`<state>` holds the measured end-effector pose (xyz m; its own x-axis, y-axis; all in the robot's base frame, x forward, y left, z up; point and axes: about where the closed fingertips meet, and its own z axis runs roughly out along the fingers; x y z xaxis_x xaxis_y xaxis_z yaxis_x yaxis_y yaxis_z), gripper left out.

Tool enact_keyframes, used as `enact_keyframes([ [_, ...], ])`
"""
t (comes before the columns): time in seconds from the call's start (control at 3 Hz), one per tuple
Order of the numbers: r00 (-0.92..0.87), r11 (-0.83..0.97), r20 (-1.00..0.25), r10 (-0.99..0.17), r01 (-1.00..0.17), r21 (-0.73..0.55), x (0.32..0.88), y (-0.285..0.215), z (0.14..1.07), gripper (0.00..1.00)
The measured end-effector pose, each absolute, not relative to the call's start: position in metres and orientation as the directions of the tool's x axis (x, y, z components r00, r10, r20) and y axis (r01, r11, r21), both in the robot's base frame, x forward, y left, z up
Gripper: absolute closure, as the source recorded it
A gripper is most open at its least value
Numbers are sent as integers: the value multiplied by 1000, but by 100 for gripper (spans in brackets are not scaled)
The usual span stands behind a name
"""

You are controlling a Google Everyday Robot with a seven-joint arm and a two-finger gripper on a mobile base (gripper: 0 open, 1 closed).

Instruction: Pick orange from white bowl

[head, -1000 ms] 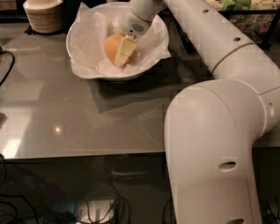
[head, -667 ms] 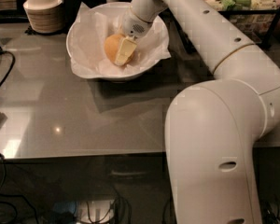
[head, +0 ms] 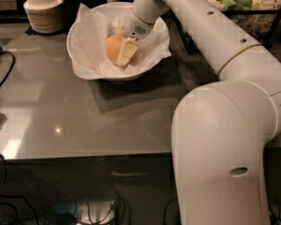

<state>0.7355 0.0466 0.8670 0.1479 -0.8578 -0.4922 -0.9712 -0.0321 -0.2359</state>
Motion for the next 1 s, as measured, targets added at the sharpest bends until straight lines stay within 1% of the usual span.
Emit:
enact_keyframes([
  [0.33,148,-32,-494,-857,-971,-235,735,47,867,100],
  [0.67,173,-44,-514,-840,-966,-254,727,52,890,100],
  [1.0,211,-42,-556,-804,-953,-301,714,52,928,100],
])
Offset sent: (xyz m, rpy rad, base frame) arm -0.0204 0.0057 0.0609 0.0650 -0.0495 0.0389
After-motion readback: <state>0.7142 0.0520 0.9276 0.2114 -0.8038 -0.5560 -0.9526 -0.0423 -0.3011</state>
